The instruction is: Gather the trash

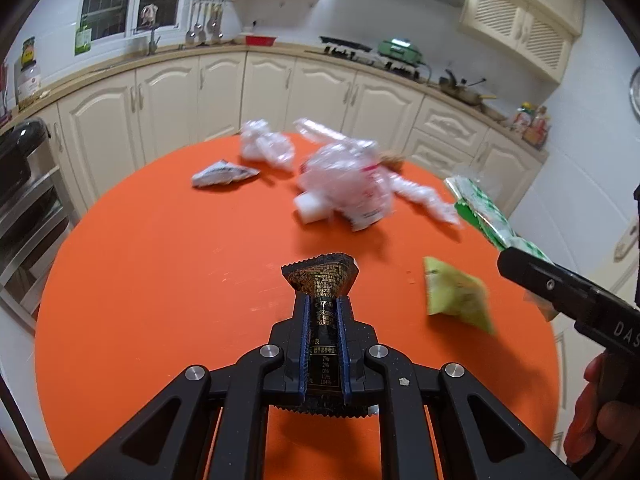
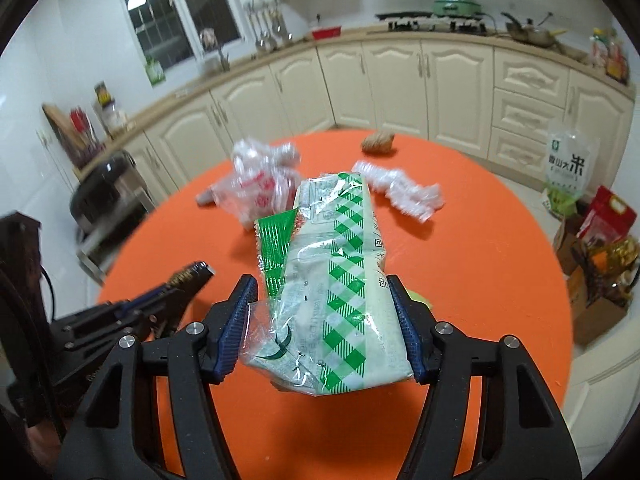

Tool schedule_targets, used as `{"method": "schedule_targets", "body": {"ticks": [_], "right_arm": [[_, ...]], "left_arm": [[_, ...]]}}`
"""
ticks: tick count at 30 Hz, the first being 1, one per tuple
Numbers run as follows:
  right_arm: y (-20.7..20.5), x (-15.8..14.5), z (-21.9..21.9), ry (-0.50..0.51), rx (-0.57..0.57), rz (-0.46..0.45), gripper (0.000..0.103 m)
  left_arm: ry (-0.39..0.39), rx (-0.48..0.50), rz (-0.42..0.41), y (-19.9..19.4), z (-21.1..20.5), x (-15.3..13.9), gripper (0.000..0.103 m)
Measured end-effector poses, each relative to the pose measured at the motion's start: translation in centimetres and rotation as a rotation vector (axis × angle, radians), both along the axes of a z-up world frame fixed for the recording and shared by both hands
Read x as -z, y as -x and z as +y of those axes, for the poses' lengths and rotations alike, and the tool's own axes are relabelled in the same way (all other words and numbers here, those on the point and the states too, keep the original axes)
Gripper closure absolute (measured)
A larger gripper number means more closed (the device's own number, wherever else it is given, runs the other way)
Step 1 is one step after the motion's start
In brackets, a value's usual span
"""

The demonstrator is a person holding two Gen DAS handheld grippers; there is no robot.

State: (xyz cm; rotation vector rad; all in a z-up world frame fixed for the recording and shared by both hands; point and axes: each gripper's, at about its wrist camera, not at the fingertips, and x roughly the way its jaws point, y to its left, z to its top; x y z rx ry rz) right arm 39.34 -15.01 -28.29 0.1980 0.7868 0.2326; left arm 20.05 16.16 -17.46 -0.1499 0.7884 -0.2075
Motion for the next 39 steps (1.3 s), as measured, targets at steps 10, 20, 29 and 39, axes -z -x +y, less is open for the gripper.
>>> {"method": "schedule_targets", "body": {"ticks": [10, 20, 29, 39], "right_arm": [[3.3, -2.4, -3.2, -0.051, 0.055, -0.069, 0.042], [8.0, -4.5, -10.7, -0.052, 0.223, -0.119, 0.042], [13.0, -3.7, -20.3, -0.041, 0.453, -0.09, 0.042], [15.8, 1.1, -28.8, -0.091, 0.593, 0.007, 0.042]], "left_arm": [[-0.025, 0.079, -0.079, 2.1, -5.4, -2.9, 0.095], [-0.024, 0.224, -0.149, 2.8, -13.2, -5.3, 0.095], [-0.01, 0.388, -0.15, 2.1, -22.5, -4.6, 0.095], [-0.013, 0.498, -0.054, -1.6, -31.7, -0.7, 0.094]]}}
